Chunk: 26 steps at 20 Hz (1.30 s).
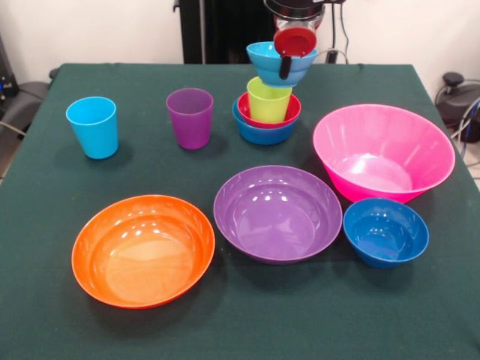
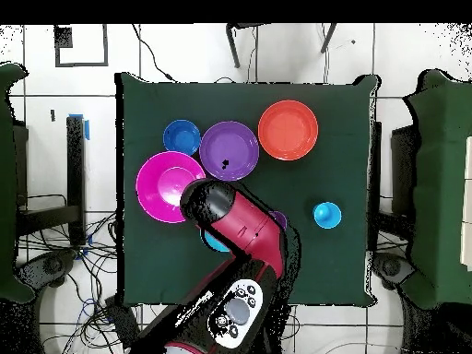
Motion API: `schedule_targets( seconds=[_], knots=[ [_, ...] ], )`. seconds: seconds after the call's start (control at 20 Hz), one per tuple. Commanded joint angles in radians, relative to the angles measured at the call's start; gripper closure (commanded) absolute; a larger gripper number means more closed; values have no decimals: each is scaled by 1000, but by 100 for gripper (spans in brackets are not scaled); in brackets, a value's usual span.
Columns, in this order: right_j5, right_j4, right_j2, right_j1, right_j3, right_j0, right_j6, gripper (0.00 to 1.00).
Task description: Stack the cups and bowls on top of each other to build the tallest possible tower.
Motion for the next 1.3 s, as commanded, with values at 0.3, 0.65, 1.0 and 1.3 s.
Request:
schedule_targets(
  seconds=[0.3,0.65,1.0,1.3],
  knots=[
    [-28,-73,84,54,28,-19,81,100],
    [-22,-80,72,69,23,-13,91,100],
    [-30,-77,68,84,16,-9,102,100],
    [-28,-74,61,92,7,-5,108,100]
  ],
)
